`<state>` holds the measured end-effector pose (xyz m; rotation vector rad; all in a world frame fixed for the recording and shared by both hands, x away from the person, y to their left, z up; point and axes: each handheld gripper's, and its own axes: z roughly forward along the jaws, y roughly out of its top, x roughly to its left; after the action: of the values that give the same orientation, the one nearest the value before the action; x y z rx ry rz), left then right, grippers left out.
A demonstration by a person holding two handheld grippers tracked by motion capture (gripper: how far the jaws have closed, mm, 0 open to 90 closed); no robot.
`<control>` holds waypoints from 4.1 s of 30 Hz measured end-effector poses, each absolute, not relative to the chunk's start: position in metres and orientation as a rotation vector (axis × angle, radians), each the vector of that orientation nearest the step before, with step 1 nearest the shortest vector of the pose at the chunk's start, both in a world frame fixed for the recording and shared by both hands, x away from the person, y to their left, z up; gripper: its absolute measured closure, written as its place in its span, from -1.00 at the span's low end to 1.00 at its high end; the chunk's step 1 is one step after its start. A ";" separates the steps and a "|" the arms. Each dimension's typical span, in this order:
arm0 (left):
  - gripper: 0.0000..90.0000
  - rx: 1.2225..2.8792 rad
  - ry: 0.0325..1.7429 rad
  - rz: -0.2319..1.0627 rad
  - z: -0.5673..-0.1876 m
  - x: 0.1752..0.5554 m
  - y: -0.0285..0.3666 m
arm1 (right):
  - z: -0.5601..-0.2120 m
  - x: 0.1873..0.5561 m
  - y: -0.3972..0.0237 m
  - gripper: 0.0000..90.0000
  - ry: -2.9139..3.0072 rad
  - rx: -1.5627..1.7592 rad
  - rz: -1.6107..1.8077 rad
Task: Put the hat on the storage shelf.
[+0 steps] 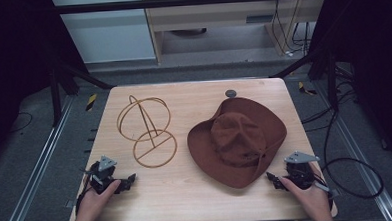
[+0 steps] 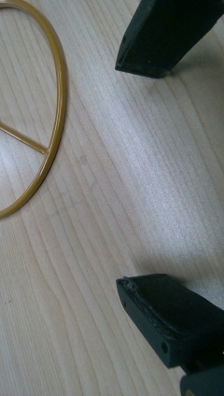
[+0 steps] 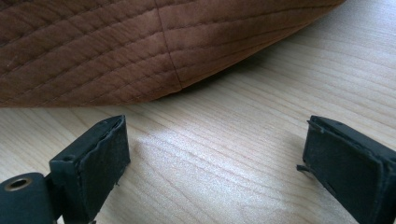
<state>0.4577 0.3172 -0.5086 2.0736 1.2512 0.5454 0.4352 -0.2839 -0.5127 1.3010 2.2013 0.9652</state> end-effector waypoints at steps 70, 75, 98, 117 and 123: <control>-1.00 2.082 1.236 0.538 -0.509 0.453 0.314 | -0.346 0.538 -0.181 -0.71 2.619 0.951 0.675; -1.00 2.082 1.236 0.539 -0.509 0.452 0.314 | -0.359 0.556 -0.168 -0.74 2.652 0.955 0.621; -1.00 2.080 1.235 0.538 -0.509 0.452 0.314 | -0.392 0.589 -0.148 -0.73 2.733 0.922 0.502; -1.00 2.085 1.233 0.537 -0.509 0.452 0.314 | -0.395 0.593 -0.152 0.96 2.765 0.972 0.486; -1.00 2.086 1.232 0.537 -0.509 0.452 0.314 | -0.384 0.590 -0.157 0.98 2.736 1.002 0.541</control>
<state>0.4521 0.3142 -0.5086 2.0862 1.2320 0.5373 0.5900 -0.1570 -0.3838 1.0019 2.7364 0.5413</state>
